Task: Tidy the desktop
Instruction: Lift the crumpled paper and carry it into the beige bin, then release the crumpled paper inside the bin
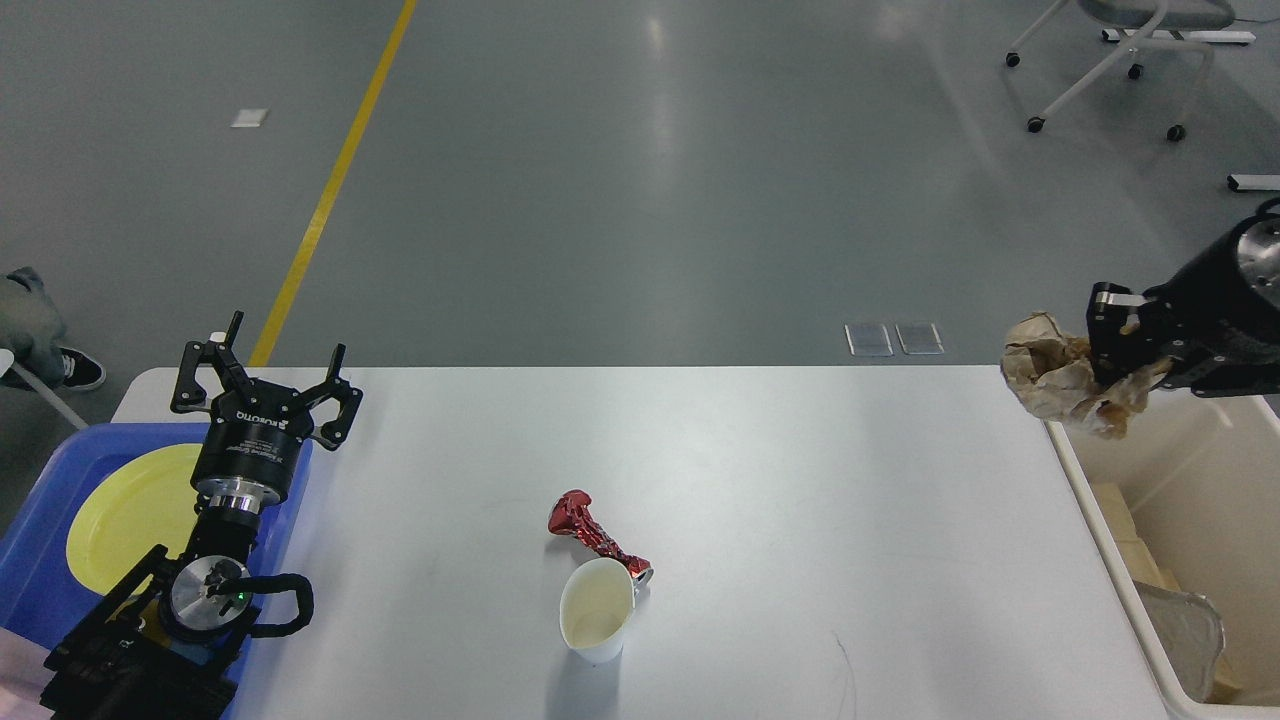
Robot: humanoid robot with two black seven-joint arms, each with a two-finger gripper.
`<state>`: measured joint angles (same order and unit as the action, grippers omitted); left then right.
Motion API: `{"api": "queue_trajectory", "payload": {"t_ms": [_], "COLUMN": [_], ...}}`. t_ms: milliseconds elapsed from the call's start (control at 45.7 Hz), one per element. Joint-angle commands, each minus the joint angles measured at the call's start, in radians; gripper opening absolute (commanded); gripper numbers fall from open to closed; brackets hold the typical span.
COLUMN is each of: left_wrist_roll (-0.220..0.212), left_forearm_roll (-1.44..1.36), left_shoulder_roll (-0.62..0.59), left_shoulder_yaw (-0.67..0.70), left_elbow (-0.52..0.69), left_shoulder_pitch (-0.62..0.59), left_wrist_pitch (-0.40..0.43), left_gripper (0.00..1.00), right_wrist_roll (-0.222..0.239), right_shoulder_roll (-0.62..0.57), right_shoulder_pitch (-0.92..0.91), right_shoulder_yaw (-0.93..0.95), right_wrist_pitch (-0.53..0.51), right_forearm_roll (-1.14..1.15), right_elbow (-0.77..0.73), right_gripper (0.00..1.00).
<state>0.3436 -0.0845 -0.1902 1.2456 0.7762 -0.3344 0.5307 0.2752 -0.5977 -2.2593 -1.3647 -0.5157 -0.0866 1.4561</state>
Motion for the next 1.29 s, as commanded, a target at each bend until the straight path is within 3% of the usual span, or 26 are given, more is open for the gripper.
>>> {"api": "queue_trajectory", "payload": {"t_ms": [0,175,328,438,613,810,1007,1270], "left_wrist_roll": [0.000,0.002,0.002,0.002,0.002,0.000,0.002,0.002], "left_forearm_roll": [0.000,0.000,0.000,0.000,0.000,0.000,0.000,0.000], "left_shoulder_roll": [0.000,0.000,0.000,0.000,0.000,0.000,0.000,0.000], "left_shoulder_yaw": [0.000,0.000,0.000,0.000,0.000,0.000,0.000,0.000], "left_elbow": [0.000,0.000,0.000,0.000,0.000,0.000,0.000,0.000], "left_shoulder_pitch": [0.000,0.000,0.002,0.002,0.002,0.000,0.000,0.000], "left_wrist_pitch": [0.000,0.000,0.000,0.000,0.000,0.000,0.000,0.000], "left_gripper": [0.99,0.99,0.99,0.99,0.99,0.99,0.99,0.99], "right_wrist_roll": [-0.001,-0.002,-0.002,-0.004,-0.002,-0.005,-0.004,-0.004], "right_shoulder_roll": [-0.126,-0.266,-0.278,-0.261,-0.116,0.150,0.233,0.272], "right_shoulder_pitch": [0.161,0.427,0.731,0.970,1.317,1.580,1.682,1.747], "right_shoulder_yaw": [0.016,0.136,0.327,0.510,0.751,0.791,0.788,0.793], "right_wrist_pitch": [0.003,0.003,0.022,0.109,0.321,0.486,0.649,0.698], "right_forearm_roll": [0.073,0.103,0.103,0.102,0.103,0.088,0.088,0.088], "right_elbow": [-0.178,-0.452,-0.669,-0.784,-0.972,-1.318,-1.361,-1.363], "right_gripper": [0.00,0.00,0.00,0.00,0.00,0.00,0.00,0.00]}}
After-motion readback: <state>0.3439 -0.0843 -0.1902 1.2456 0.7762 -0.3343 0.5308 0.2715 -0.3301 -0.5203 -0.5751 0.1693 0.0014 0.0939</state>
